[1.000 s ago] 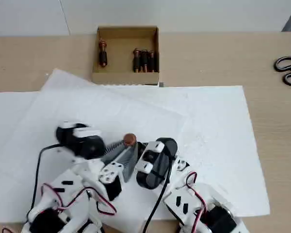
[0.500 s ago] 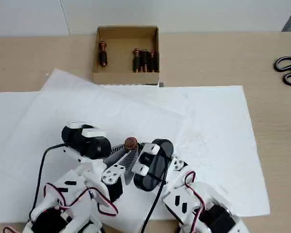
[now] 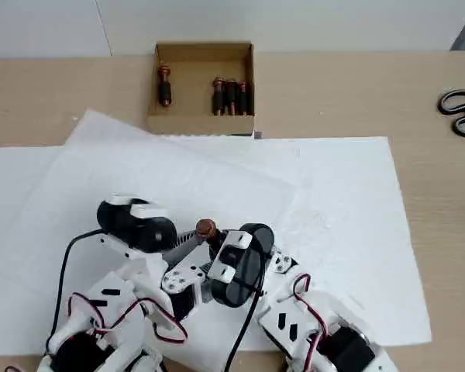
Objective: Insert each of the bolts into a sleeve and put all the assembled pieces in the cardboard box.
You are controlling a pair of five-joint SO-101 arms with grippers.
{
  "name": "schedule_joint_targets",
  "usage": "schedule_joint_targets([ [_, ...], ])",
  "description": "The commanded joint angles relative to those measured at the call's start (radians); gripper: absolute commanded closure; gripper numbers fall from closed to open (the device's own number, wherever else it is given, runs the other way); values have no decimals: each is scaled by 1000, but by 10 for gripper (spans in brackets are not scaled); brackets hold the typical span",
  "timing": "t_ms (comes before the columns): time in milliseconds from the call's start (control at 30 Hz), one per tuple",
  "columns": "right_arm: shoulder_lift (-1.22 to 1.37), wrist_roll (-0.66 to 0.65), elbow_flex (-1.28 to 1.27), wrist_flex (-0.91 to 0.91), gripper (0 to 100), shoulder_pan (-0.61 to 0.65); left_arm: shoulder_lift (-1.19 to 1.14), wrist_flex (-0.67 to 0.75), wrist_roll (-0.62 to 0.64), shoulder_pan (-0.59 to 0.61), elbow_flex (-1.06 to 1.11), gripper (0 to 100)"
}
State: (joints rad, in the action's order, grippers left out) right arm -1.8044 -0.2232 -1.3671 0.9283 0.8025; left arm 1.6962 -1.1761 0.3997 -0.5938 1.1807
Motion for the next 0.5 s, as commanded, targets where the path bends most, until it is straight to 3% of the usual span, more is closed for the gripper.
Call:
schedule_joint_targets([
  [0, -5, -11, 51, -41, 995, 2, -9, -58, -69, 63, -2, 755],
  [367, -4, -11, 49, -47, 995, -71, -3, -178, -233, 288, -21, 758],
  [467, -4, -9, 49, -47, 995, -114, -3, -175, -239, 331, -70, 818],
])
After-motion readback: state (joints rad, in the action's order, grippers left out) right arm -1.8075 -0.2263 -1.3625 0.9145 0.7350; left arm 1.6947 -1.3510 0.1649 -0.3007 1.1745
